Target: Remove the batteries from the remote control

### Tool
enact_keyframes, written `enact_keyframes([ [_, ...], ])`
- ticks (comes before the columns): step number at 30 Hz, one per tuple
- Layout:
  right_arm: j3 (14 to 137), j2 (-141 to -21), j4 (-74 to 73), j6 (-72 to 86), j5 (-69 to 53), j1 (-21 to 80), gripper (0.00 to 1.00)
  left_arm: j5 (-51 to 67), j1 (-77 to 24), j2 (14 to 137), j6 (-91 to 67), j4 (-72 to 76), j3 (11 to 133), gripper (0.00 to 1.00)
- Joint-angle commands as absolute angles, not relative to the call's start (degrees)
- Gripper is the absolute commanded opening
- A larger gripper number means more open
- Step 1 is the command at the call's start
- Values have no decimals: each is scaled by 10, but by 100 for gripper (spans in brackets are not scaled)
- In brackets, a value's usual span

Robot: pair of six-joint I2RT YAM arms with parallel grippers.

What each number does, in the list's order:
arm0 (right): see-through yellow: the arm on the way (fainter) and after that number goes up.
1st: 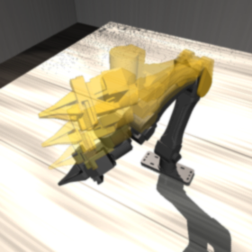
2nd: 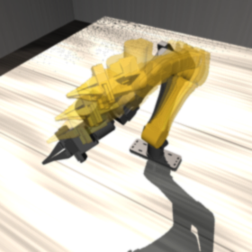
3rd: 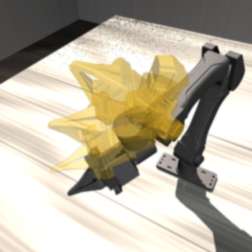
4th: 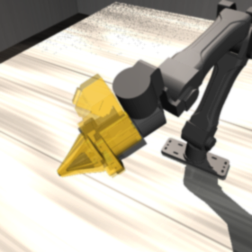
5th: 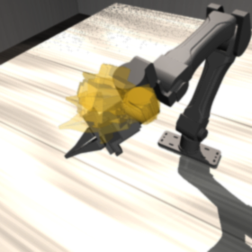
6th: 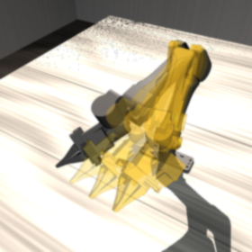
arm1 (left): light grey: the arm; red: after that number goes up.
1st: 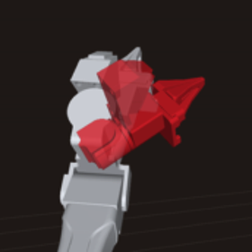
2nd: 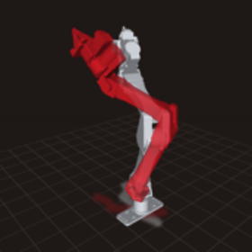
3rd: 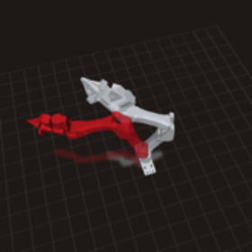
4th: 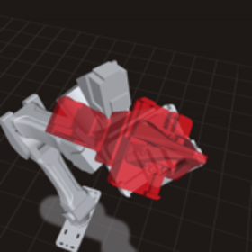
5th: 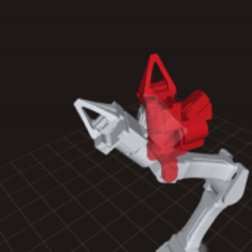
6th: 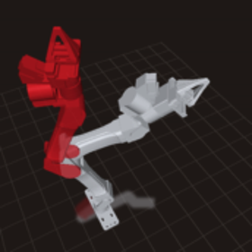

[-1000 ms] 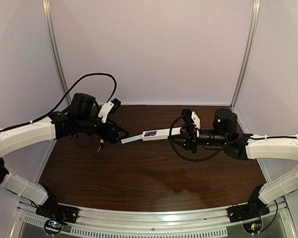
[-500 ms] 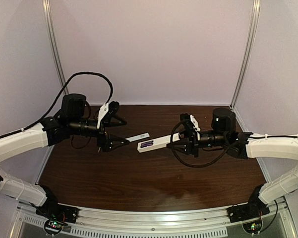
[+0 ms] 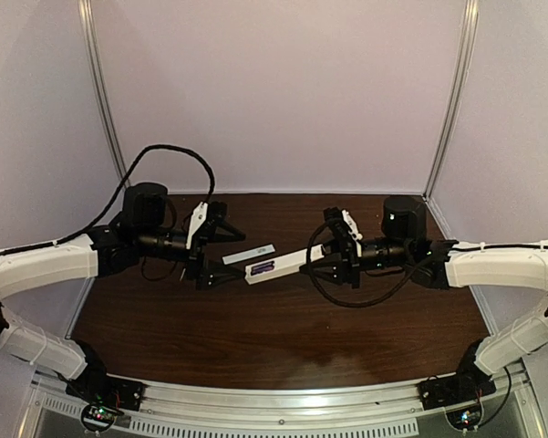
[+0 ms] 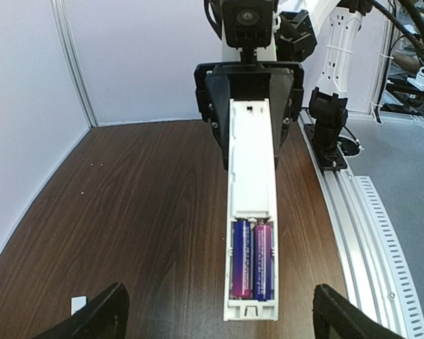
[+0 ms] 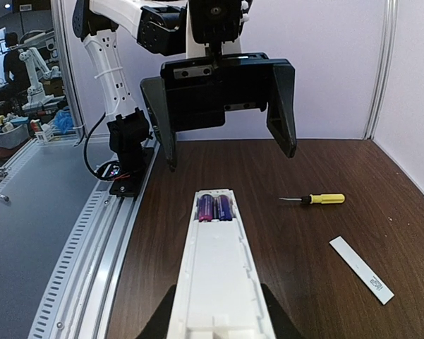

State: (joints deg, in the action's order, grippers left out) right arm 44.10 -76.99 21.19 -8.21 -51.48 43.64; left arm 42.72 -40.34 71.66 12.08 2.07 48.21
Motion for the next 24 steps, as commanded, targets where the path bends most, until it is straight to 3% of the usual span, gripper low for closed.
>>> enact_keyframes([
  [1, 469, -782, 232, -71, -533, 442, 0, 440, -412, 733, 127, 55, 482, 92],
  [14, 489, -811, 274, -53, -534, 465, 0, 439, -431, 749, 139, 46, 476, 85],
  [20, 496, -821, 280, -46, -533, 473, 0, 446, -431, 755, 130, 62, 473, 75],
  [24, 494, -825, 294, -38, -532, 476, 0, 440, -431, 759, 127, 66, 475, 63],
])
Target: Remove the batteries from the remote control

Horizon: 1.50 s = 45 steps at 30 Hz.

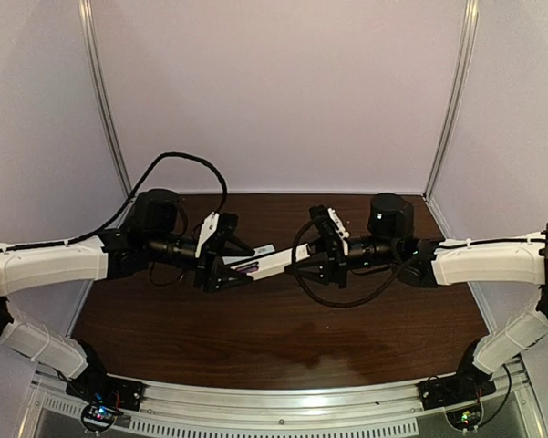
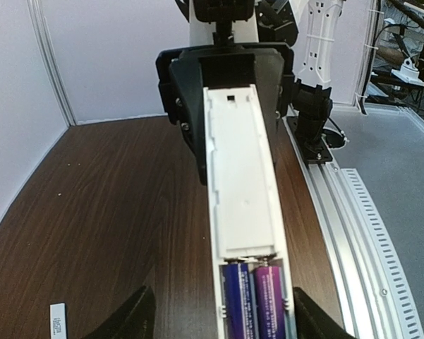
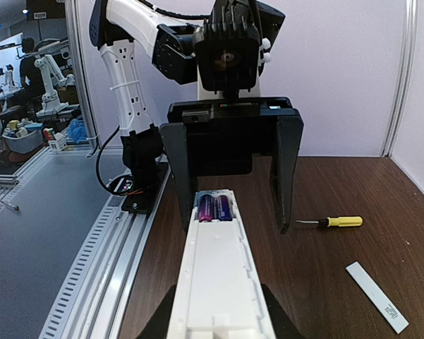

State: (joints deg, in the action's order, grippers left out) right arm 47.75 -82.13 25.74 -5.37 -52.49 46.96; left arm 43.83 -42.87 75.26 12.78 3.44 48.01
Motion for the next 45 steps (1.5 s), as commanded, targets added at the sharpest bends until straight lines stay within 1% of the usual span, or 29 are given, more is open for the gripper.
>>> enact_keyframes([
  [1, 494, -825, 296, -37, -529, 477, 0, 439, -431, 759, 127, 67, 475, 61],
  [4, 492, -825, 302, -35, -521, 479, 0, 439, -430, 762, 127, 66, 475, 55],
  [7, 489, -825, 313, -30, -511, 482, 0, 439, -431, 762, 128, 64, 476, 47],
  [9, 486, -825, 321, -26, -506, 483, 0, 440, -431, 761, 130, 64, 478, 38],
  [13, 478, -824, 329, -18, -487, 486, 0, 432, -431, 756, 135, 61, 479, 15],
  [14, 476, -823, 329, -16, -477, 487, 0, 429, -431, 754, 137, 60, 479, 12],
  [17, 468, -822, 331, -6, -440, 488, 0, 425, -431, 749, 140, 59, 478, 7],
  [18, 466, -822, 333, -1, -432, 488, 6, 423, -431, 748, 140, 59, 478, 6],
  [19, 464, -823, 331, 0, -424, 488, 15, 421, -431, 747, 142, 58, 477, 6],
  [21, 463, -820, 324, 30, -409, 488, 39, 413, -431, 744, 146, 56, 477, 5],
  [22, 464, -820, 319, 36, -406, 488, 48, 405, -431, 741, 149, 55, 477, 4],
  [23, 463, -819, 314, 42, -402, 488, 56, 398, -431, 736, 153, 53, 477, 3],
  [24, 463, -818, 307, 48, -396, 488, 62, 393, -431, 732, 157, 52, 477, 2],
  [25, 463, -817, 302, 53, -391, 488, 66, 387, -431, 727, 162, 50, 476, 1],
  [29, 443, -804, 307, 78, -379, 488, 76, 358, -431, 717, 183, 34, 475, 0],
  [30, 434, -799, 315, 86, -382, 488, 80, 349, -431, 714, 190, 29, 475, 0],
  [31, 421, -793, 324, 94, -384, 488, 93, 341, -431, 712, 195, 26, 474, 0],
  [32, 413, -788, 328, 104, -384, 488, 99, 335, -431, 709, 200, 25, 473, 0],
  [39, 408, -766, 268, 154, -373, 488, 100, 264, -431, 673, 239, 45, 450, 0],
  [45, 444, -752, 183, 194, -300, 488, 100, 216, -433, 650, 278, 69, 428, 0],
])
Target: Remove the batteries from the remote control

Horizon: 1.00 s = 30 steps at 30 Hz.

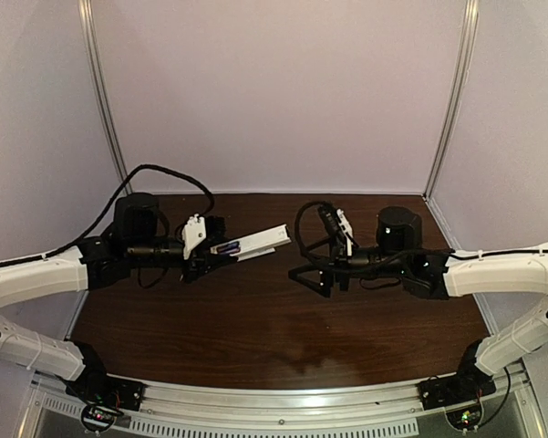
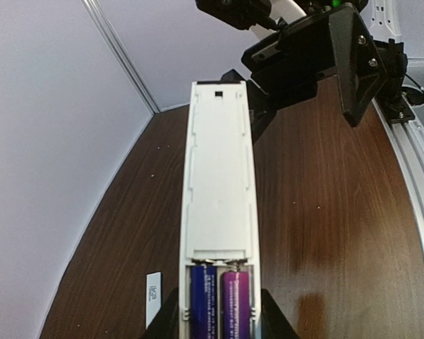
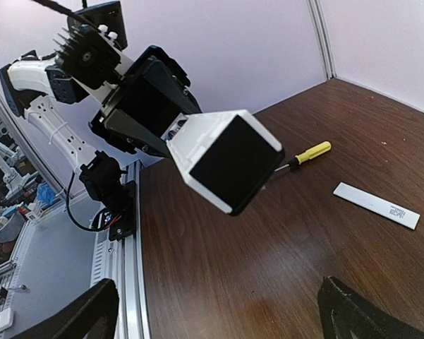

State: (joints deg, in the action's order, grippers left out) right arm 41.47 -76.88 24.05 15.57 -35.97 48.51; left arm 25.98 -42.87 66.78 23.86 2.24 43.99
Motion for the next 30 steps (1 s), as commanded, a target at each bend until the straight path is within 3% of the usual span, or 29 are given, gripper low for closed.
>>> enact_keyframes([
  [1, 450, -753, 174, 206, -285, 488, 100, 207, -436, 648, 287, 69, 426, 0],
  [9, 547, -813, 71, 255, -319, 488, 100, 154, -467, 637, 348, 48, 424, 0],
  [17, 577, -875, 114, 308, -432, 488, 100, 132, -483, 644, 367, 43, 421, 0],
  [30, 579, -915, 218, 367, -473, 489, 93, 139, -485, 654, 370, 36, 413, 0],
])
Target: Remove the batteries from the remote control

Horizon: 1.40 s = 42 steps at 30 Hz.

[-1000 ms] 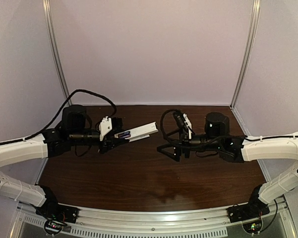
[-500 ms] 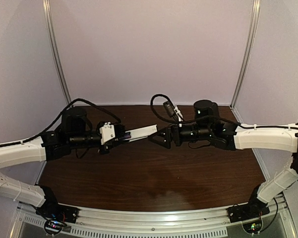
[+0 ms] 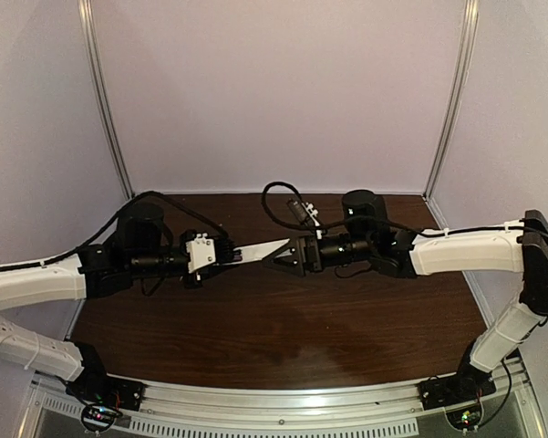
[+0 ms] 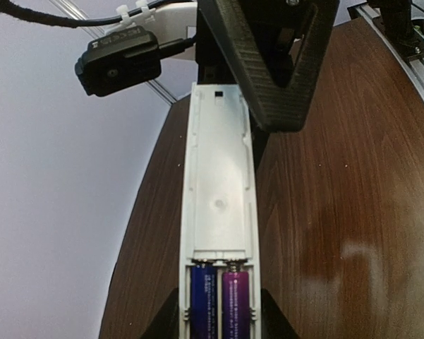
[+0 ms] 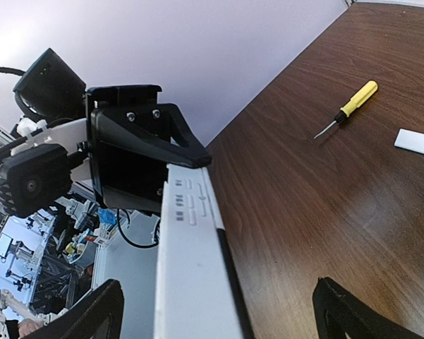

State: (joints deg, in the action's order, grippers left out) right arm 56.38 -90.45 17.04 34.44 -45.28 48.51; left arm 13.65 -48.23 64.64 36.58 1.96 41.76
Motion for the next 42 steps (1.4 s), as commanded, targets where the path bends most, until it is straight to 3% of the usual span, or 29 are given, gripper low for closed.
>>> enact_keyframes([
  [1, 580, -919, 223, 368, -474, 489, 91, 142, -485, 656, 369, 35, 413, 0],
  [9, 582, -928, 213, 347, -459, 488, 90, 153, -485, 672, 342, 34, 410, 0],
  [12, 591, -906, 98, 276, -374, 481, 99, 159, -485, 697, 323, 22, 409, 0],
  [16, 587, -883, -9, 208, -271, 448, 100, 153, -485, 730, 305, 10, 421, 0],
  [26, 523, -817, -53, 154, -73, 417, 100, 142, -498, 842, 220, 49, 453, 0],
  [33, 483, -777, -41, 163, -35, 407, 100, 127, -499, 953, 148, 112, 481, 0],
  [42, 452, -778, -13, 171, -44, 403, 100, 139, -502, 997, 120, 163, 457, 0],
])
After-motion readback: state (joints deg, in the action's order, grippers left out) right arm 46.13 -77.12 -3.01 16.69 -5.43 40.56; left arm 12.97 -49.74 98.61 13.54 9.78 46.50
